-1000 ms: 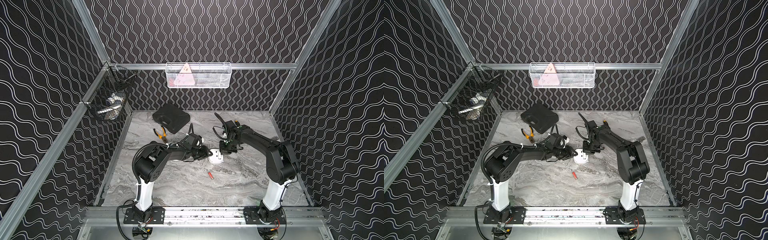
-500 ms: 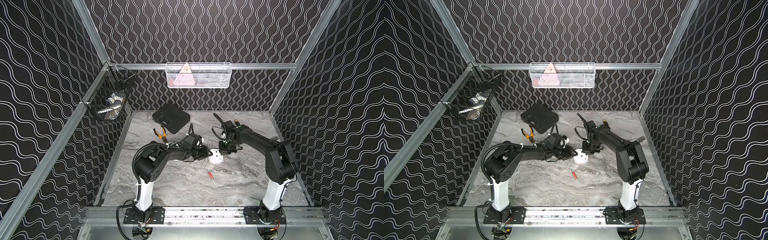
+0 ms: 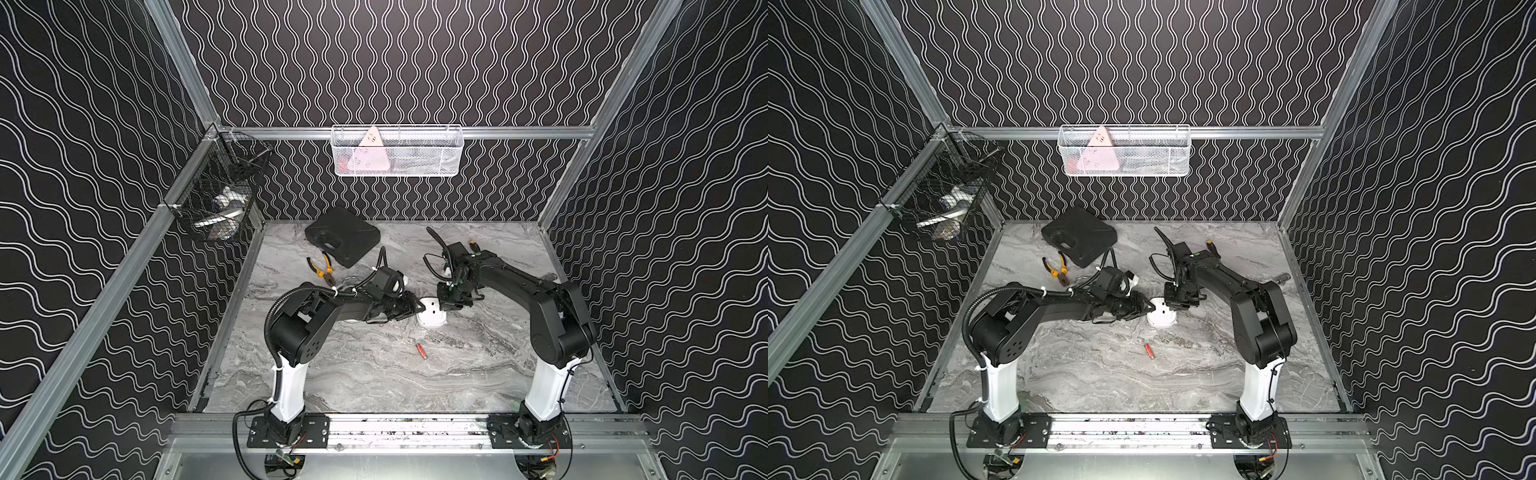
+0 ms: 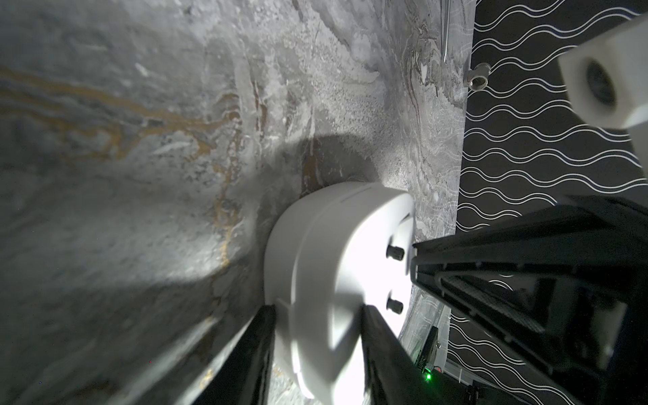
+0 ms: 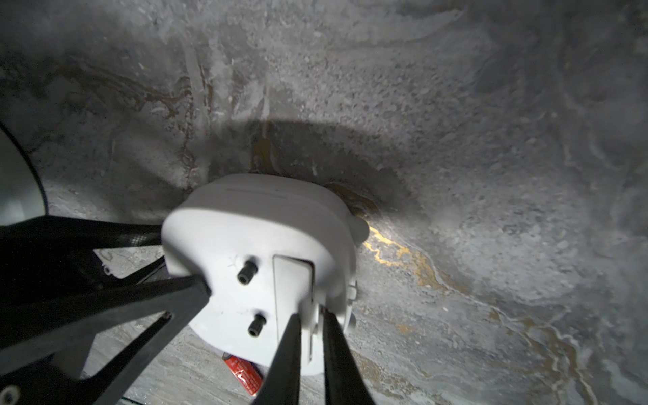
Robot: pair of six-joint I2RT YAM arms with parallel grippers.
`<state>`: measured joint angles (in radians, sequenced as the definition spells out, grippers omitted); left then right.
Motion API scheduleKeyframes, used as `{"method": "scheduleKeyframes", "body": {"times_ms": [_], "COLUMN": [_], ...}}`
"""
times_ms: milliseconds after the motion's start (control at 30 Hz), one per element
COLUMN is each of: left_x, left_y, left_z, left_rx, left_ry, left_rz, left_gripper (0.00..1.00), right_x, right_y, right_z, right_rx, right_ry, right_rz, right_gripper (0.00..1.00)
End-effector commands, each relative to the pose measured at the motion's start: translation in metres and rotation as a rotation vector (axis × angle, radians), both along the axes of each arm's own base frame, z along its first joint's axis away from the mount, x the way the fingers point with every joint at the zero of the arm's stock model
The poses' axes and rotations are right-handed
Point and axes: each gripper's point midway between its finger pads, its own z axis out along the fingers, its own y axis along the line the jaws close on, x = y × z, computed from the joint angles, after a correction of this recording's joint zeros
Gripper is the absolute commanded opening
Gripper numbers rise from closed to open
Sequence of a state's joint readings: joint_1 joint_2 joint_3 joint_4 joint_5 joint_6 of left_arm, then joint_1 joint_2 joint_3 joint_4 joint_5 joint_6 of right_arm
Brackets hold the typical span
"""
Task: Insert the battery into the alarm
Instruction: Install the cover on the alarm.
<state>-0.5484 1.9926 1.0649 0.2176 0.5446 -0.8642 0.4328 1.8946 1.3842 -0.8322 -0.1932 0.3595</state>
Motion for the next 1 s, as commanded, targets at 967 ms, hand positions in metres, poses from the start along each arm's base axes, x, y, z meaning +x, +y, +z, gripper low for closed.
{"method": "scheduleKeyframes", "body": {"times_ms": [967], "left_x": [-0.017], "left_y": [0.016], "left_z": [-0.024], "left_rx": [0.093], "left_ry": [0.099], "left_rz": [0.02], "left_gripper": [0.43], "right_x": [-0.007], "right_y": [-0.008], "right_z": [-0.018], "right_rx": [-0.05], "right_ry": [0.043], "right_rz": [-0.017], "right_gripper": [0.16]}}
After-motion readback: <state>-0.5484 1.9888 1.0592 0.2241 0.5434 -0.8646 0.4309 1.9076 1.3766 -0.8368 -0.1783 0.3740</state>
